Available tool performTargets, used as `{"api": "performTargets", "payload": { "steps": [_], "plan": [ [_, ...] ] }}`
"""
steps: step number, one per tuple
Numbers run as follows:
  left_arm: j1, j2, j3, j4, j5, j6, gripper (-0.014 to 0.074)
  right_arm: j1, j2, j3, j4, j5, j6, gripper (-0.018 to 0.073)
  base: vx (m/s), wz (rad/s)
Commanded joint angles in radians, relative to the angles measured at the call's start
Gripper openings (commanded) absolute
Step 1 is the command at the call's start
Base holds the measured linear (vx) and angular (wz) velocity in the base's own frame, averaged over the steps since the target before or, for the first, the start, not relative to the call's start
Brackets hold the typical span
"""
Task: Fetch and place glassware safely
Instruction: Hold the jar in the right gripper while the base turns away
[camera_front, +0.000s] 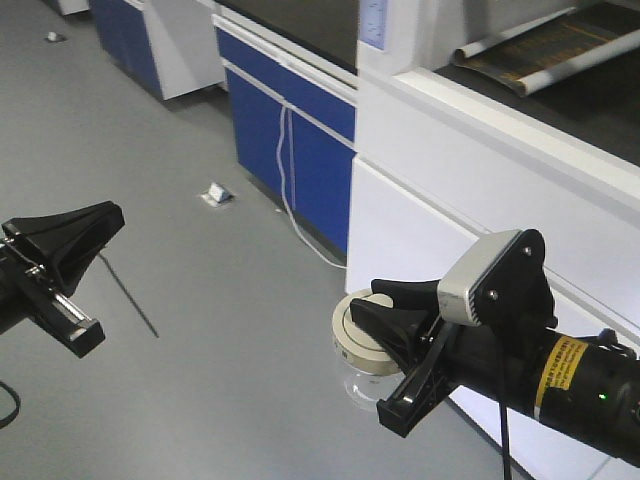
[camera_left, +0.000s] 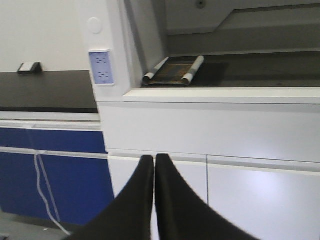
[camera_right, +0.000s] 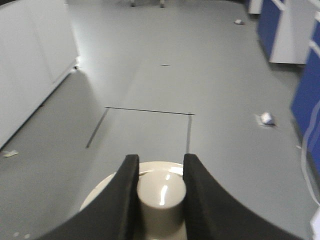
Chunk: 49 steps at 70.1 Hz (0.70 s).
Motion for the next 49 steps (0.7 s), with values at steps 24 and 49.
{"api": "performTargets", "payload": {
  "steps": [24, 49],
  "plan": [
    [-0.008, -0.012, -0.023, -0.041, -0.053, -0.010, -0.0007, -0.001, -0.018, -0.037, 0.019, -0.081, -0.011, -0.0001, 0.02, 0.63],
    [-0.008, -0.012, -0.023, -0.041, -0.053, -0.010, -0.0007, -0.001, -0.018, -0.037, 0.019, -0.081, -0.011, -0.0001, 0.20, 0.49]
  ]
}}
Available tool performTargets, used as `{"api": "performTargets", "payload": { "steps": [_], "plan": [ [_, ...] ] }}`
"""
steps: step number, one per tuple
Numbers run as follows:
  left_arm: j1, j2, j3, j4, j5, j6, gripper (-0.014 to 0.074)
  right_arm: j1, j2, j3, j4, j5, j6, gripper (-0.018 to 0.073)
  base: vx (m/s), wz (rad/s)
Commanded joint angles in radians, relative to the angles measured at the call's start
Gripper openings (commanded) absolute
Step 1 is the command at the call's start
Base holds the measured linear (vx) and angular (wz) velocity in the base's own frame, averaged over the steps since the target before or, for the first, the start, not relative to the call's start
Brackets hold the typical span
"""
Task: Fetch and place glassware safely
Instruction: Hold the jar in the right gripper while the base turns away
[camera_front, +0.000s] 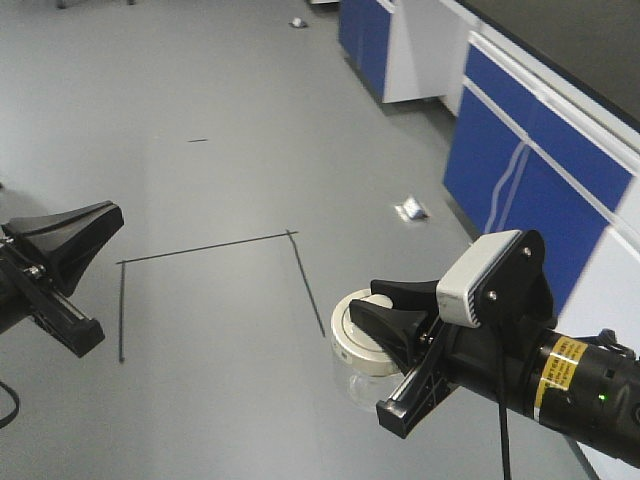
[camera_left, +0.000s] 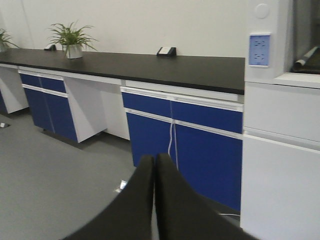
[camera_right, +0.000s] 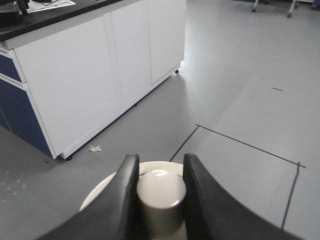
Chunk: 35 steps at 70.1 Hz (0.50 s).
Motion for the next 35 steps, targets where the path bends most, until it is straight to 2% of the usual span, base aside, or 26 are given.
{"api": "performTargets", "payload": {
  "steps": [1, 35],
  "plan": [
    [-0.008, -0.012, -0.023, -0.041, -0.053, -0.010, -0.0007, -0.001, -0.018, -0.037, 0.019, -0.081, -0.011, -0.0001, 0.30, 0.40],
    [-0.008, -0.012, -0.023, -0.041, -0.053, -0.010, -0.0007, -0.001, -0.018, -0.037, 0.019, -0.081, -0.011, -0.0001, 0.42, 0.28]
  ]
}}
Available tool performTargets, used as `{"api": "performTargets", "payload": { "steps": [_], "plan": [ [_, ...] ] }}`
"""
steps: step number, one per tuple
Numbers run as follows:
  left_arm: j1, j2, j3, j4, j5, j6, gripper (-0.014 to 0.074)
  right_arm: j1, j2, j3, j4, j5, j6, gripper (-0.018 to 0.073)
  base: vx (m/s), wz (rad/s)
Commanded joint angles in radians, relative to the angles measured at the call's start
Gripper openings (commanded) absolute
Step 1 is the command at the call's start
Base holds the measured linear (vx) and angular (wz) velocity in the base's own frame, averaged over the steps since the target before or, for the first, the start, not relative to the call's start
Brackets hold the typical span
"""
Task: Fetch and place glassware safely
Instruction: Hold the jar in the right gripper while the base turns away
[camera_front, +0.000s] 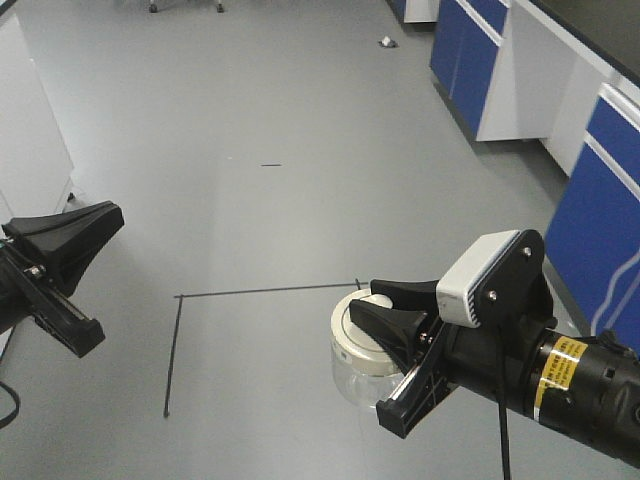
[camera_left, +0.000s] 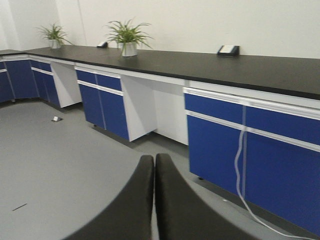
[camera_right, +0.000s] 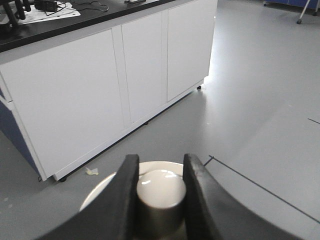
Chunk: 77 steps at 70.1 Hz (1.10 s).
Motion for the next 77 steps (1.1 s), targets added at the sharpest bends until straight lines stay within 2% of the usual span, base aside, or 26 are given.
{"api": "performTargets", "payload": {
  "steps": [1, 77],
  "plan": [
    [-0.008, -0.012, -0.024, -0.041, -0.053, -0.010, -0.0007, -0.001, -0.018, -0.037, 0.019, -0.081, -0.011, -0.0001, 0.49, 0.23],
    [-0.008, -0.012, -0.024, -0.041, -0.053, -0.010, -0.0007, -0.001, -0.018, -0.037, 0.018, -0.081, -0.011, -0.0001, 0.59, 0.07]
  ]
}}
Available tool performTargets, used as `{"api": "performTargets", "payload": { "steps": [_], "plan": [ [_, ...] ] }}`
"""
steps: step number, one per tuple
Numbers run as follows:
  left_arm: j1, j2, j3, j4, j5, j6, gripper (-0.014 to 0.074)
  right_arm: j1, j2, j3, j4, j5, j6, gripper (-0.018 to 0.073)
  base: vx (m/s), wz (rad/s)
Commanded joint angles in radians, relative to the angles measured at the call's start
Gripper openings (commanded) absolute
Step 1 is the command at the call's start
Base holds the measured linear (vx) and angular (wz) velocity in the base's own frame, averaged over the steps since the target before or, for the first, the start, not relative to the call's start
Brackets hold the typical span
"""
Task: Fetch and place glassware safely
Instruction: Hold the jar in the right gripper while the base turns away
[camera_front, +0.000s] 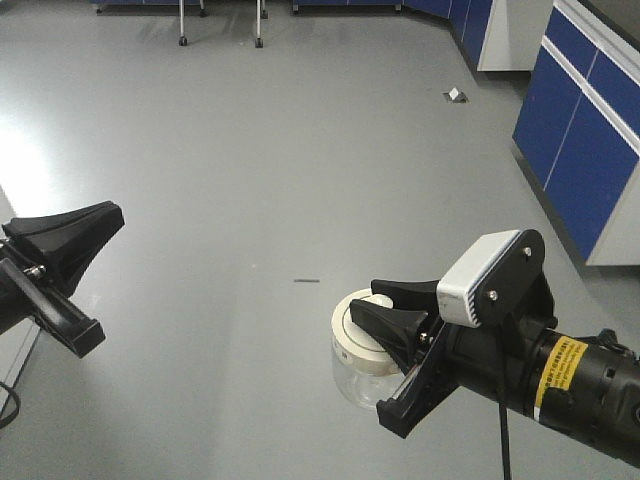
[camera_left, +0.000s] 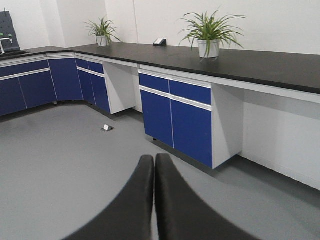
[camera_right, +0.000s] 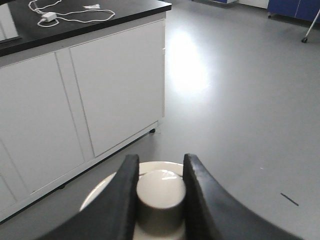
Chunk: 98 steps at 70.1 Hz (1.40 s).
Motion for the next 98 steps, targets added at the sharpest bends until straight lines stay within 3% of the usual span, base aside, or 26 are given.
{"api": "performTargets", "payload": {
  "steps": [1, 98],
  "plan": [
    [-0.008, -0.012, -0.024, -0.041, -0.053, -0.010, -0.0007, -0.001, -0.018, -0.037, 0.018, -0.082, -0.011, -0.0001, 0.67, -0.01],
    [-0.008, -0.012, -0.024, -0.041, -0.053, -0.010, -0.0007, -0.001, -0.018, -0.037, 0.016, -0.082, -0.011, -0.0001, 0.72, 0.01]
  ]
}}
